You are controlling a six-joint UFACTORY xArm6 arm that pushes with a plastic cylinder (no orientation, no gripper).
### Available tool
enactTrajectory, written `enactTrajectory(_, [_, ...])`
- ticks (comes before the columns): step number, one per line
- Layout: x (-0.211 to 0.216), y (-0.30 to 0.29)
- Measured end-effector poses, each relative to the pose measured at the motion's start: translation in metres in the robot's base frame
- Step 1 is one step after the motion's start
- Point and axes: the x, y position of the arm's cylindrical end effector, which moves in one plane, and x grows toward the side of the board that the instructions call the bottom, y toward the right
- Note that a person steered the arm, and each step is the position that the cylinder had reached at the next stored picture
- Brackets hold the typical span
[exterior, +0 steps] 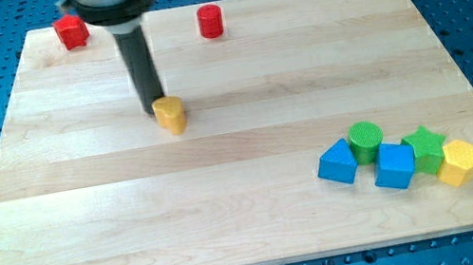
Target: Move the yellow heart to the left of the blue triangle
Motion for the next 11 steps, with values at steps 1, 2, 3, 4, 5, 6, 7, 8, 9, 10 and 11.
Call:
enactTrajectory(1, [0.025, 0.053])
enactTrajectory(2, [0.031, 0.059])
enactTrajectory(3, [0.006, 0.005])
enactTrajectory(4, [0.007, -0.043])
enactTrajectory(5, [0.035, 0.011])
enactTrajectory(6, [0.056, 0.069])
enactTrajectory(7, [0.058, 0.059])
enactTrajectory(8, [0.065, 0.036])
enactTrajectory(9, [0.08, 0.067])
enactTrajectory(10, [0.09, 0.132])
enactTrajectory(11, [0.092, 0.154])
